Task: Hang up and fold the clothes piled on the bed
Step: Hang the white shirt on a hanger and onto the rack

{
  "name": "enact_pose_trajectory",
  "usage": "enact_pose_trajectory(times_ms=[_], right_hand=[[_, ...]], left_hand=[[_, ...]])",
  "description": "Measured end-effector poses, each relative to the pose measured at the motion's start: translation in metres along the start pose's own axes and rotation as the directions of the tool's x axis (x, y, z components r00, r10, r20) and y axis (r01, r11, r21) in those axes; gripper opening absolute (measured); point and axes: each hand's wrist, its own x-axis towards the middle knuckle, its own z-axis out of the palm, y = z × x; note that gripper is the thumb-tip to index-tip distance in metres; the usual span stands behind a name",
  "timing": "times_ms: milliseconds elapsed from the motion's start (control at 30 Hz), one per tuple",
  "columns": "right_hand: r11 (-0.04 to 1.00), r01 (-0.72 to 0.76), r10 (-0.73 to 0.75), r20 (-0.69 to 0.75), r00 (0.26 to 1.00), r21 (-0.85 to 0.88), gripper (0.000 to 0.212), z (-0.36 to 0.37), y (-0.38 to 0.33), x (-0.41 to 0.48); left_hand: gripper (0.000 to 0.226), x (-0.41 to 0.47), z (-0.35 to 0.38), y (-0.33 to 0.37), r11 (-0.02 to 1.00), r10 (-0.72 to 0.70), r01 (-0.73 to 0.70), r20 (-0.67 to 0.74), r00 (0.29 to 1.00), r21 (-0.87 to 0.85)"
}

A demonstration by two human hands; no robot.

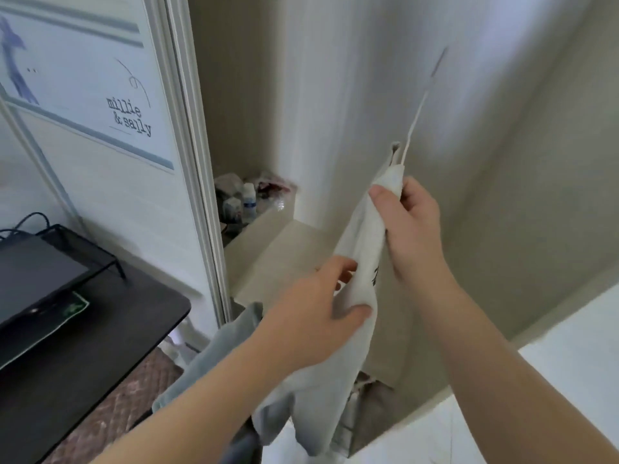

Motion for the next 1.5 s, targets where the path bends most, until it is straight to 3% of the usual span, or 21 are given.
enact_pose_trajectory(times_ms=[267,533,633,800,967,1067,1300,1433,1500], right_hand=[[0.977,0.169,-0.172,0.017,0.985,0.128,0.021,0.051,-0.048,0.132],[0.893,0.428,-0.436,0.033,0.899,0.14,0.03,0.07,-0.148,0.257],[0.858,0.499,-0.506,0.037,0.862,0.121,0.033,0.069,-0.184,0.297],[0.789,0.61,-0.614,0.051,0.788,0.075,0.022,0.064,-0.243,0.369],[0.768,0.64,-0.639,0.035,0.768,-0.018,0.022,0.049,-0.305,0.426],[0.798,0.603,-0.603,-0.003,0.798,-0.019,0.023,0.038,-0.324,0.454],[0.889,0.456,-0.457,-0.036,0.889,-0.03,0.024,0.031,-0.317,0.486],[0.894,0.447,-0.446,-0.05,0.894,0.024,0.015,0.036,-0.307,0.484],[0.897,0.442,-0.441,-0.064,0.895,0.005,0.017,0.038,-0.306,0.478]], left_hand=[[0.019,0.097,-0.092,0.028,0.982,0.185,-0.172,-0.25,0.951,0.074],[0.015,0.194,-0.184,0.088,0.922,0.385,-0.332,-0.388,0.838,0.197],[0.015,0.228,-0.213,0.113,0.89,0.439,-0.333,-0.381,0.814,0.312],[0.016,0.284,-0.26,0.157,0.769,0.504,-0.2,-0.383,0.774,0.608],[0.021,0.335,-0.291,0.21,0.67,0.54,-0.081,-0.409,0.736,0.738],[0.017,0.357,-0.302,0.236,0.648,0.52,-0.009,-0.435,0.735,0.762],[0.014,0.379,-0.304,0.251,0.661,0.468,0.037,-0.45,0.76,0.749],[0.014,0.374,-0.3,0.243,0.676,0.457,0.017,-0.437,0.775,0.737],[0.013,0.37,-0.298,0.238,0.733,0.431,-0.023,-0.439,0.788,0.679]])
